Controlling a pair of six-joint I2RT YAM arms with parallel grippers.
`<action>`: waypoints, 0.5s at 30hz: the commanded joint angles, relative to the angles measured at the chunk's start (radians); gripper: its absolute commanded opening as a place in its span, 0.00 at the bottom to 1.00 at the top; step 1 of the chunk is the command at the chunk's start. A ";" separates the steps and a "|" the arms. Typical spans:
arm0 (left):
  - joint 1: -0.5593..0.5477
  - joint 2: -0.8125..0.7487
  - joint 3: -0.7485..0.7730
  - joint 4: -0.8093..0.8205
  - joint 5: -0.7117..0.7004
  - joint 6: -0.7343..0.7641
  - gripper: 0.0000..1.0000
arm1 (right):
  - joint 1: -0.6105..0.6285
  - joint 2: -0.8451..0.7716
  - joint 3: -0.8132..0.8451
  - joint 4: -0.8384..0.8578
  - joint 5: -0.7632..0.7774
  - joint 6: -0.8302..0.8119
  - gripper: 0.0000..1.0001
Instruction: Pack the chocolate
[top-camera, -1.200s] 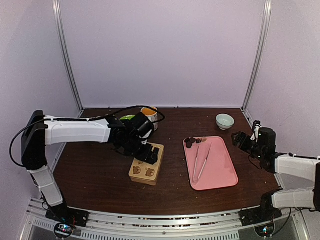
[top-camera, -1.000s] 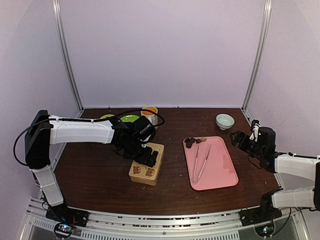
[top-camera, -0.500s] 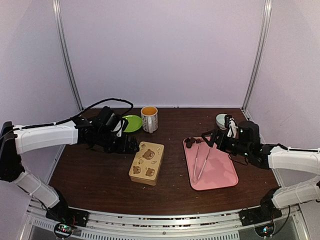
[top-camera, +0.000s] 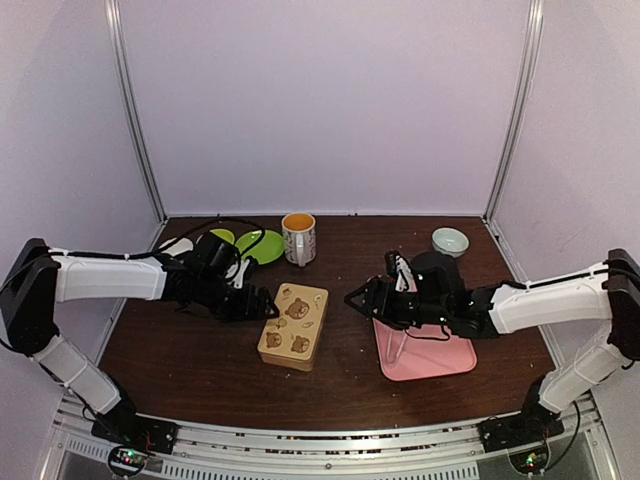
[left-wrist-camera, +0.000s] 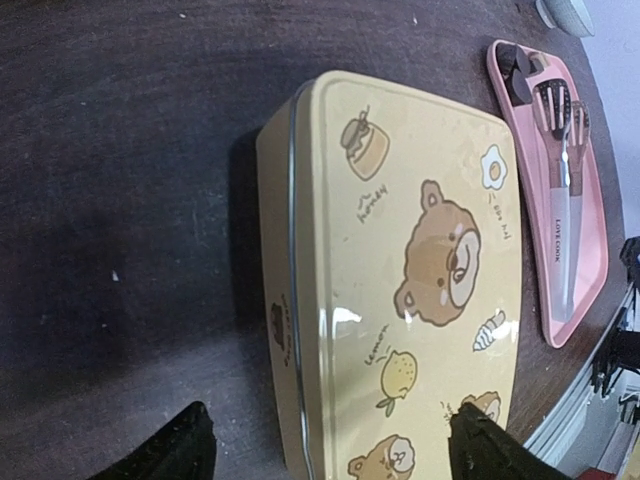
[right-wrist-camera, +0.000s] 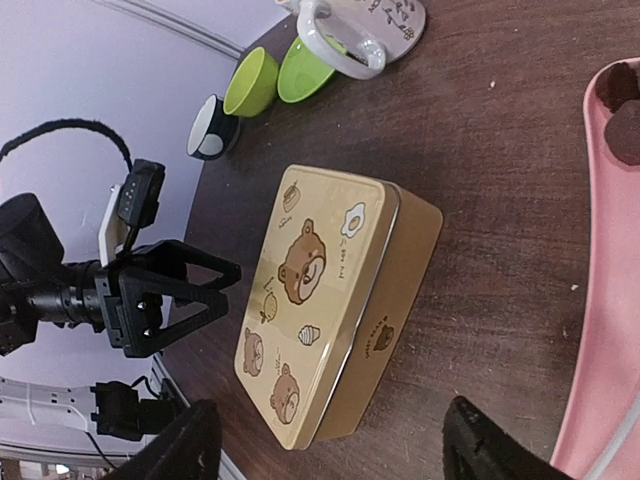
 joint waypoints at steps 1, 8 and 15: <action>0.005 0.055 -0.009 0.111 0.095 0.018 0.81 | 0.035 0.105 0.046 0.098 -0.054 0.085 0.69; 0.007 0.074 -0.030 0.160 0.130 0.011 0.79 | 0.082 0.253 0.111 0.150 -0.087 0.131 0.58; 0.007 0.124 -0.048 0.235 0.215 -0.020 0.64 | 0.094 0.359 0.171 0.165 -0.096 0.137 0.53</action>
